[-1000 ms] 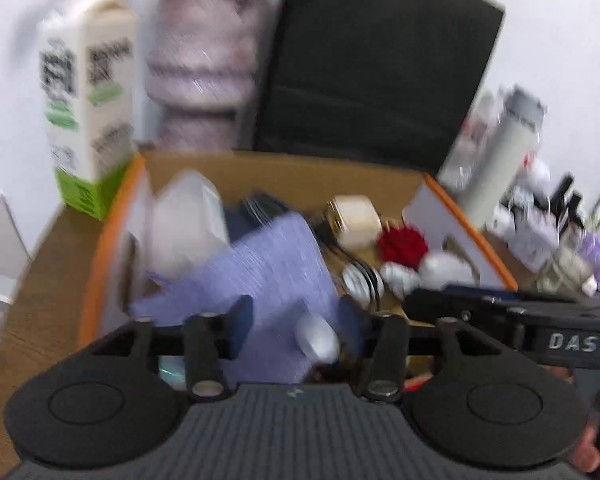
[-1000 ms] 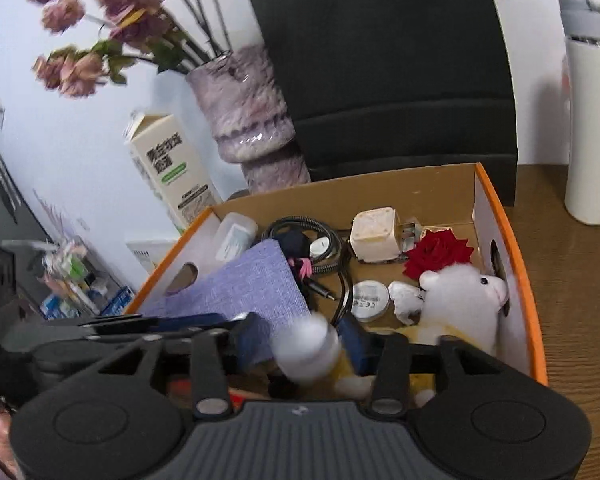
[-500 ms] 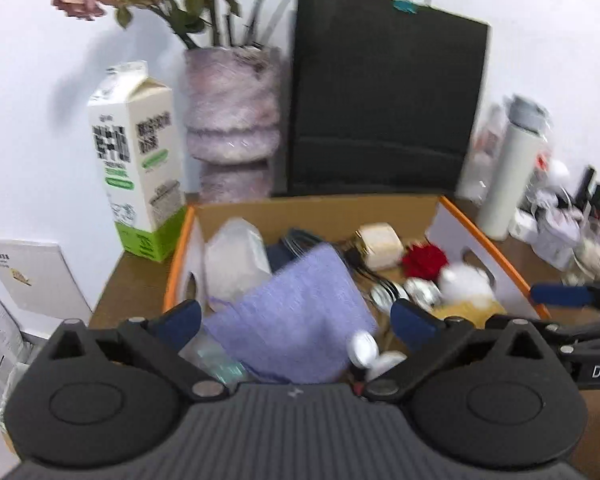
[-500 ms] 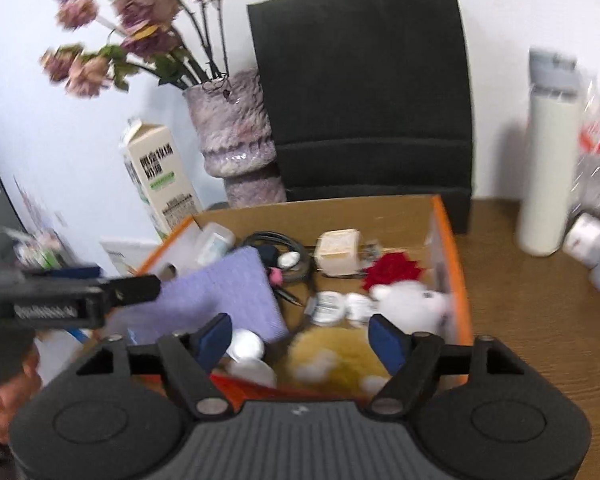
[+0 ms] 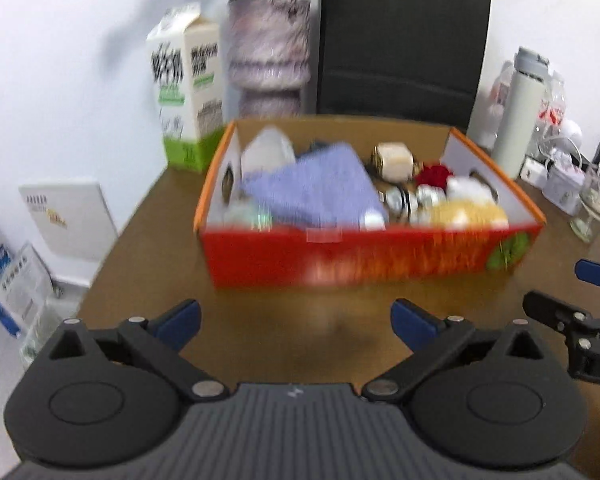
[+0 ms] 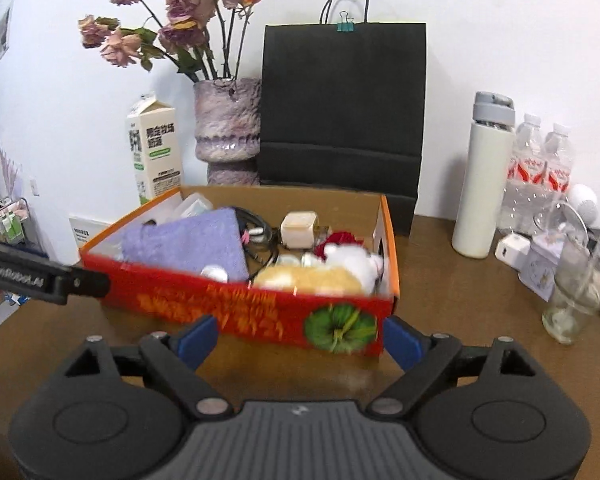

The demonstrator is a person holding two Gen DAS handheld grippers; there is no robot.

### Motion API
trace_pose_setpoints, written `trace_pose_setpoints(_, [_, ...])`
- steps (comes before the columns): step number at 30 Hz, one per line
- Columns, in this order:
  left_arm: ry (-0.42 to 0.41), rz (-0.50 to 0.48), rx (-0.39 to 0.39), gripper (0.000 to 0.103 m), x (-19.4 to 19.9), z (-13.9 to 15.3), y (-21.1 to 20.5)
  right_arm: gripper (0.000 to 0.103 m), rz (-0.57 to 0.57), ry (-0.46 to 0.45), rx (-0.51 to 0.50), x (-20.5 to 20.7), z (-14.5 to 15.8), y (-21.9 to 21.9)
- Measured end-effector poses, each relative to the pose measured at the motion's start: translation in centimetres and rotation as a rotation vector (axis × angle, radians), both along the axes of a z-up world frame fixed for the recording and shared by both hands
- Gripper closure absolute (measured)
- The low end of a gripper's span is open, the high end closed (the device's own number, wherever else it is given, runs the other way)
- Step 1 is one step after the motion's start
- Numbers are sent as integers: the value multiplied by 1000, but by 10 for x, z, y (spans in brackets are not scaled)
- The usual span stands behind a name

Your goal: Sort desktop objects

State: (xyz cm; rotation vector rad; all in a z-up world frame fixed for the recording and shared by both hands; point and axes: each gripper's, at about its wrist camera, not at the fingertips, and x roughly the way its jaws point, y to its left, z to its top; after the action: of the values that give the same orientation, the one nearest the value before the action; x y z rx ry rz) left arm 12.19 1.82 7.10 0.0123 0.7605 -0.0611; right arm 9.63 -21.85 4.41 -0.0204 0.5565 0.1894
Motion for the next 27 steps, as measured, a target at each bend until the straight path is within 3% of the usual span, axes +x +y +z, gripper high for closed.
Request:
trace_pose_setpoints(4, [33,25,-30,0,-25,-21,3,14,-11,49,13,-18,-22,1])
trace_pose_setpoints(8, [41,-11,16,0,-44,-41,-5,14,-4,92,14,-33,-42,6])
trace_pose_setpoints(12, [74,-17,-5,0,-58,-55,-3,13,-21,135,14,-43,-53,10])
trace_pose_setpoints(18, [5,24,31,0,-98,-61,-4,1,-65,134,38,-68,-55,12])
trace_pose_setpoints(23, [-30,17,25,0,-113,-62,-3,0,-50,142,-40,-85,-56,27])
trace_pose_setpoints(27, [-47,21,22,0,-116,-63,-4,0,-62,143,-34,-91,-55,28])
